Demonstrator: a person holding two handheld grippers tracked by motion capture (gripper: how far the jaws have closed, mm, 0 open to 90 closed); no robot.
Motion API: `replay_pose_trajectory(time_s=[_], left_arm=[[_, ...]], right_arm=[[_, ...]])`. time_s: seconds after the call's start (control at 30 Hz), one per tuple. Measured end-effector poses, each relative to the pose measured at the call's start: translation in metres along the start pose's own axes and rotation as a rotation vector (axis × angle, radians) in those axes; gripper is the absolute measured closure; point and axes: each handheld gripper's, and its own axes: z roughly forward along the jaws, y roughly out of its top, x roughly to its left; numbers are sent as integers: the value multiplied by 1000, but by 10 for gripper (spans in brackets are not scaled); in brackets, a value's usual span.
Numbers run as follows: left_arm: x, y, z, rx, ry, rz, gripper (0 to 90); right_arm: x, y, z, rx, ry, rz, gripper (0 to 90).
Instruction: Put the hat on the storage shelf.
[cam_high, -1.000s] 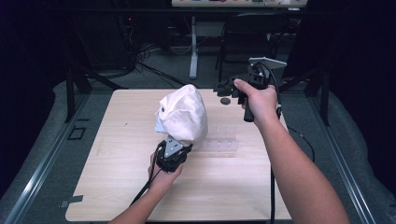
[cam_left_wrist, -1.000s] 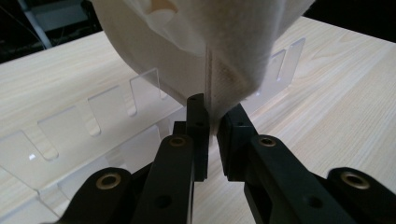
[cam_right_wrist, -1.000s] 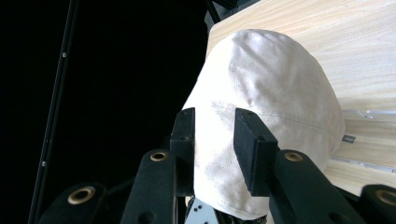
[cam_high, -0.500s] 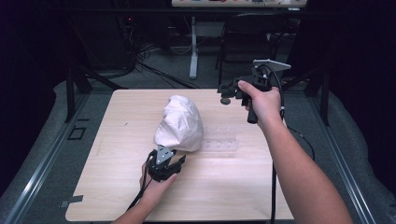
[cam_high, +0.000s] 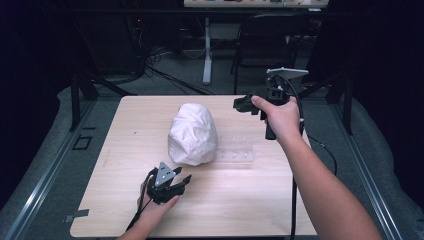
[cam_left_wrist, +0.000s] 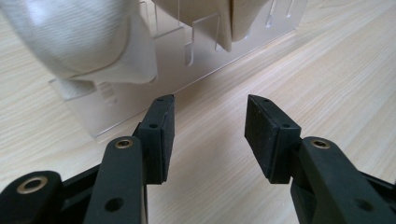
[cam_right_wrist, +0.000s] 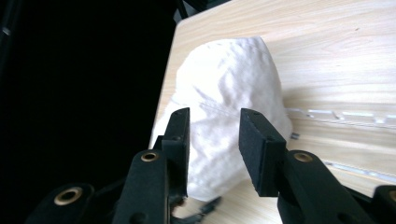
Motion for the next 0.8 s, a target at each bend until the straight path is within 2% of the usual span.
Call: replay_pose_trajectory(time_s=[0.17,0.27,0.37,0.5,0.67,0.77,0.8], left_arm=[[10,-7,-10,0,2,-13,531],[17,-14,-15,14,4,-27,515],[23,-20,-18,24,18,-23,500],[32,-21,-18,16,21,-67,484],[33,-22,-16,14,0,-89,484],[32,-20,-15,7,-6,-81,484],[32,-20,-14,5,-7,-85,484]], right_arm=[[-3,-12,1,-2,-74,-63,614],[-11,-23,1,4,-100,-89,599],[-20,-34,3,9,-136,-120,591],[-35,-53,6,19,-144,-146,577],[-56,-81,11,17,-217,-223,557],[-70,-98,13,0,-243,-264,526],[-78,-106,14,-3,-267,-292,512]])
